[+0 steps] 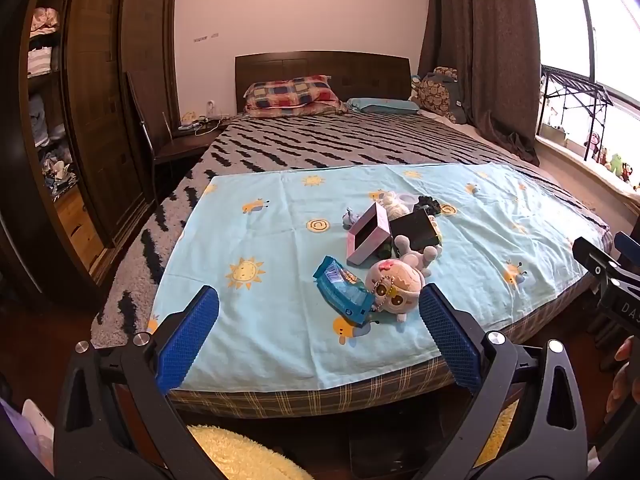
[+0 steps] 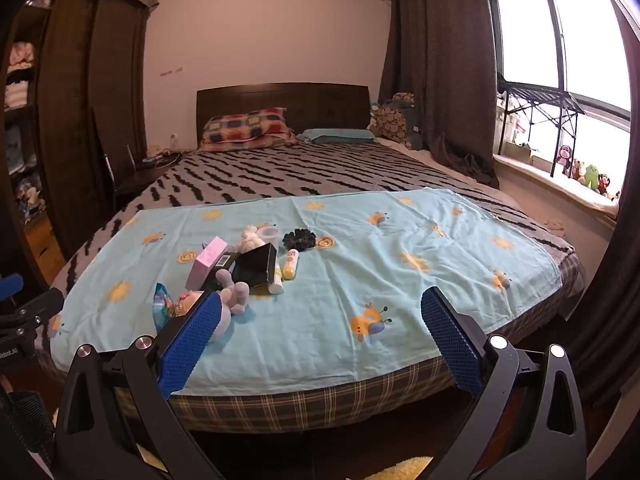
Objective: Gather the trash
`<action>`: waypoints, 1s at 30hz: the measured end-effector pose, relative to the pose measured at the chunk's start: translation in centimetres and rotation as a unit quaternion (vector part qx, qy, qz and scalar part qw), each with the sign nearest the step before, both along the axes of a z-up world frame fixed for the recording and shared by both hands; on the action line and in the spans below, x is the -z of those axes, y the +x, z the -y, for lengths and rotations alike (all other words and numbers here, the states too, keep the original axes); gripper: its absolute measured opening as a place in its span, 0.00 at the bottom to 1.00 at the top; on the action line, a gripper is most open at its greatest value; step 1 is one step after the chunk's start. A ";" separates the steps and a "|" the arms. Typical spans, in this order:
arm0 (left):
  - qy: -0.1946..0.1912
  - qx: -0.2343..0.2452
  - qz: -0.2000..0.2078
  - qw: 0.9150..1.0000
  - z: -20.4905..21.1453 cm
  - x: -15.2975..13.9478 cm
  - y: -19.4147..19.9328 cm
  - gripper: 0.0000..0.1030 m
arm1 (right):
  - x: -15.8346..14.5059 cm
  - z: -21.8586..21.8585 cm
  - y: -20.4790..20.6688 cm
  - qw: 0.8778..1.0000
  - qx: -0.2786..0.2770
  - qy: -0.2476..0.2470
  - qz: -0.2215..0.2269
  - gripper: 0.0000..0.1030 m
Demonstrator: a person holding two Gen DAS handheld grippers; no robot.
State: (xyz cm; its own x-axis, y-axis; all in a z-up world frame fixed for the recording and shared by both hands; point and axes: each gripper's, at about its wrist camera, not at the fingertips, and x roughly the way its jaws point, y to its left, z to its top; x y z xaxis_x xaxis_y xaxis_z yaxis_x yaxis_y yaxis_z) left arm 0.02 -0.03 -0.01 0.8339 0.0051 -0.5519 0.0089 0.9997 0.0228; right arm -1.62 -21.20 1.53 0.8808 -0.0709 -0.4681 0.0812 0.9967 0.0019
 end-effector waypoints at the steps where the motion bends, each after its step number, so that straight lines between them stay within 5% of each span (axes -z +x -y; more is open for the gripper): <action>1: 0.000 -0.001 0.000 1.000 0.0 0.0 0.0 0.92 | 0.0 0.0 0.0 1.000 0.000 0.002 -0.002 0.97; 30: -0.003 -0.002 0.007 1.000 -0.3 -0.5 -0.3 0.92 | -0.1 -0.2 -0.1 1.000 0.001 0.002 0.004 0.97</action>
